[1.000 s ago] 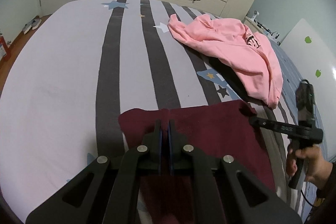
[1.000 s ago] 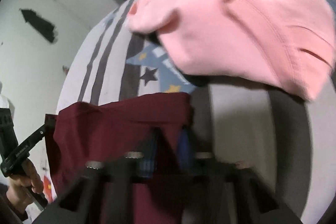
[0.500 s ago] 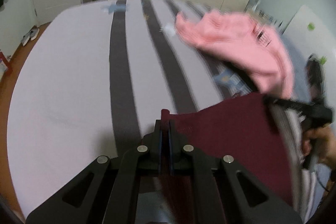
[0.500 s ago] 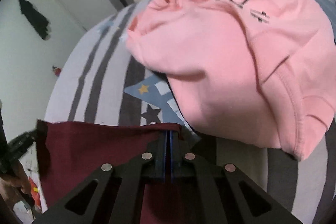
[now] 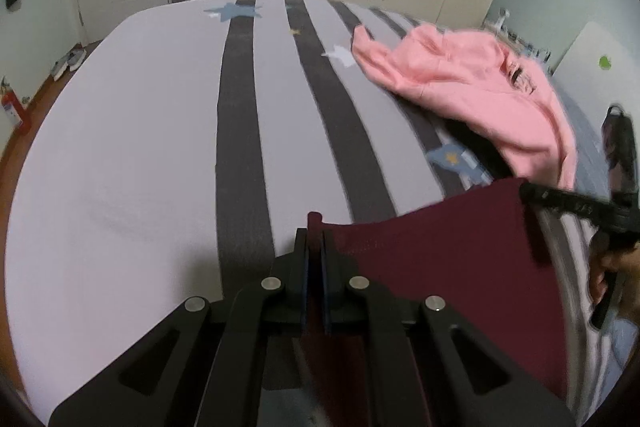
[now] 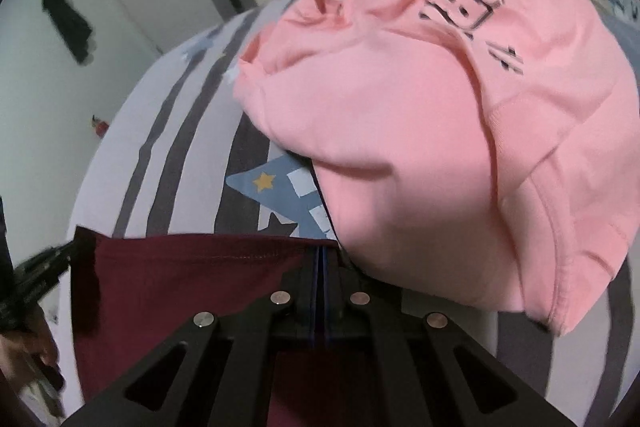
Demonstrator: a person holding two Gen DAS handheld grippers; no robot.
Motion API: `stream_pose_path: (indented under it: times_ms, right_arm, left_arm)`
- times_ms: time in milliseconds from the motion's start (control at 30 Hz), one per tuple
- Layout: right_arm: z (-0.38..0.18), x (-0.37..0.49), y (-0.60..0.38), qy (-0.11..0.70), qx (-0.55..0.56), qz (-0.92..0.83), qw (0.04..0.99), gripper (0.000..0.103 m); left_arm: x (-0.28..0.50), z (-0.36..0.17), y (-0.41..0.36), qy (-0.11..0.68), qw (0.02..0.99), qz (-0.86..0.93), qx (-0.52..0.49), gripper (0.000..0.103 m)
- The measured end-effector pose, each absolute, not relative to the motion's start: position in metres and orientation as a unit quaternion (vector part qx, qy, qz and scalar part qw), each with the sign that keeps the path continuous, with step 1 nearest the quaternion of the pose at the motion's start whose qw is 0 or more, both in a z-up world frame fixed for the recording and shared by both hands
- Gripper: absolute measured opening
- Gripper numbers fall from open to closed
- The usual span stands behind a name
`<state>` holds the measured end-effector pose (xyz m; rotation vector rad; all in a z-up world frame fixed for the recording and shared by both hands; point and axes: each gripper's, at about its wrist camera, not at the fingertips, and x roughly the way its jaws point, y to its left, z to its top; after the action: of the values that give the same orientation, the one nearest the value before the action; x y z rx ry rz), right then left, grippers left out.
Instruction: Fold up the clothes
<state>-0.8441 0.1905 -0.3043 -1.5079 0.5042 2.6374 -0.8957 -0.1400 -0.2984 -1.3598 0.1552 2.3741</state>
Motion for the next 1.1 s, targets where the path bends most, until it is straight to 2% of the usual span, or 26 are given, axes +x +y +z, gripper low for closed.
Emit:
stream_pose_path:
  times_ms: [133, 233, 333, 500, 733, 867, 1000, 1100]
  right_arm:
    - [-0.314, -0.853, 0.195, 0.161, -0.519, 0.839, 0.033, 0.000]
    - [-0.311, -0.861, 0.190, 0.111, -0.539, 0.835, 0.018, 0.000]
    - [-0.298, -0.867, 0.193, 0.056, -0.542, 0.838, 0.007, 0.000]
    - [-0.281, -0.867, 0.210, 0.068, -0.530, 0.845, 0.018, 0.000]
    - [-0.281, -0.834, 0.193, 0.073, -0.518, 0.852, -0.013, 0.003]
    - [-0.306, -0.836, 0.183, 0.075, -0.539, 0.839, -0.020, 0.003]
    - [-0.327, -0.846, 0.190, 0.124, -0.551, 0.825, 0.008, 0.003]
    - [-0.331, -0.857, 0.194, 0.134, -0.553, 0.822, 0.027, 0.000]
  left_arm:
    - [-0.904, -0.307, -0.150, 0.034, 0.163, 0.847, -0.505, 0.015]
    - [-0.907, -0.303, -0.157, 0.040, 0.143, 0.855, -0.497, 0.015]
    - [-0.907, -0.294, -0.169, 0.013, 0.146, 0.862, -0.486, 0.014]
    - [-0.884, -0.276, -0.173, 0.015, 0.176, 0.876, -0.449, 0.015]
    - [-0.834, -0.259, -0.168, -0.002, 0.229, 0.874, -0.429, 0.014]
    - [-0.831, -0.282, -0.148, 0.021, 0.233, 0.857, -0.459, 0.015]
    - [-0.856, -0.320, -0.155, 0.018, 0.169, 0.843, -0.511, 0.016]
    - [-0.862, -0.325, -0.154, 0.018, 0.160, 0.845, -0.510, 0.017]
